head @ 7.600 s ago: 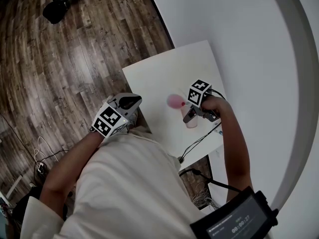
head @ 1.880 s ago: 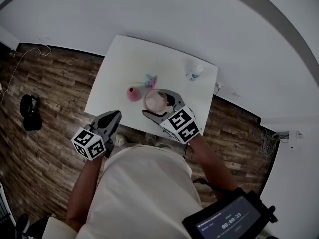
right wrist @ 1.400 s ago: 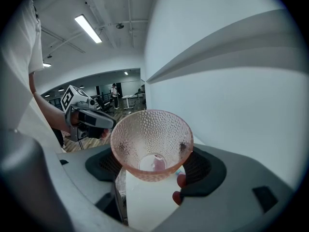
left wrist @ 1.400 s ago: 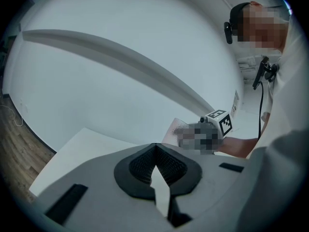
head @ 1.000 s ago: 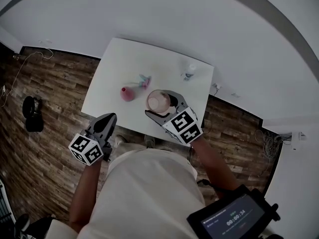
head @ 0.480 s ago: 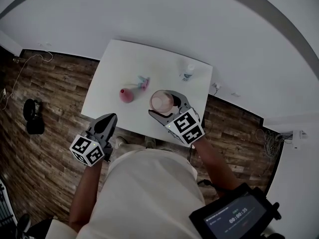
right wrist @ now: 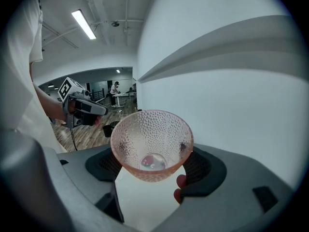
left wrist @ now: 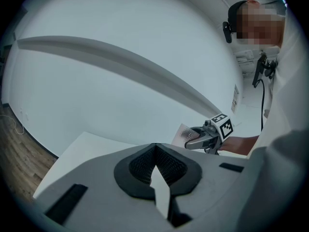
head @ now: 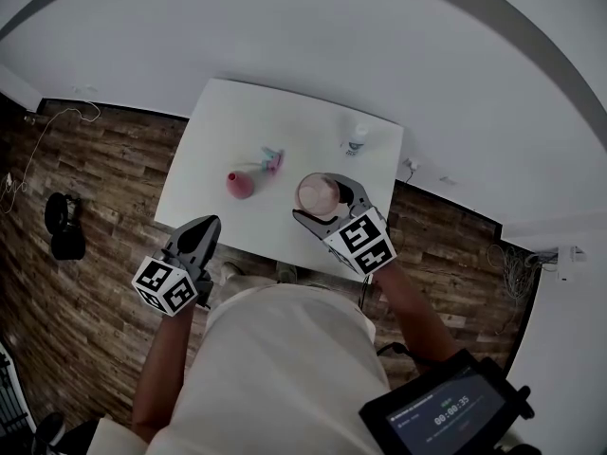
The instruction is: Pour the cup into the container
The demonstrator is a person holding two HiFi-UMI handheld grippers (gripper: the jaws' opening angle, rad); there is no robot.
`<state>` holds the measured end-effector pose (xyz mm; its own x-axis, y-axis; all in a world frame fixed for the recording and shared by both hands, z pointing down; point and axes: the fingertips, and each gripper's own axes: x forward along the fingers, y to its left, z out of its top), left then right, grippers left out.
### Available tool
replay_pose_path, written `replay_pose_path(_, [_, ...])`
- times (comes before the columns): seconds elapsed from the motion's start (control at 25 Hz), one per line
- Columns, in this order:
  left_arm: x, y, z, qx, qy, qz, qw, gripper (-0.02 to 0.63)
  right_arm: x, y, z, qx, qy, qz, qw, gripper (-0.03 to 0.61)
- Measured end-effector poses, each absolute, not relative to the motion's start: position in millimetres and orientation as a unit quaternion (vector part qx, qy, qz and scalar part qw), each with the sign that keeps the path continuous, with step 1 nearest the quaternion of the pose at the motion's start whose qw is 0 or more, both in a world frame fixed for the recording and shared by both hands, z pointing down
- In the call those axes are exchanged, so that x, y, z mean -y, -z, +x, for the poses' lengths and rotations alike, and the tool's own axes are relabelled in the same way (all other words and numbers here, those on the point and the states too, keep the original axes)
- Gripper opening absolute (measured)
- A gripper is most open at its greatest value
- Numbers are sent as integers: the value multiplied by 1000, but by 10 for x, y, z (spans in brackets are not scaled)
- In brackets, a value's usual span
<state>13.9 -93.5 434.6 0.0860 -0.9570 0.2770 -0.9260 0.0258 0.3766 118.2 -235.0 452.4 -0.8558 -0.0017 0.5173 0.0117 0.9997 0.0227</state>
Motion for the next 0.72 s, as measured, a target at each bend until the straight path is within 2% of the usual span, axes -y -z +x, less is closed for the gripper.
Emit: replay_pose_path(0.72, [897,-4516,148,680,38,683,264,9,2407,-4751,1310,959,14,9,284,374])
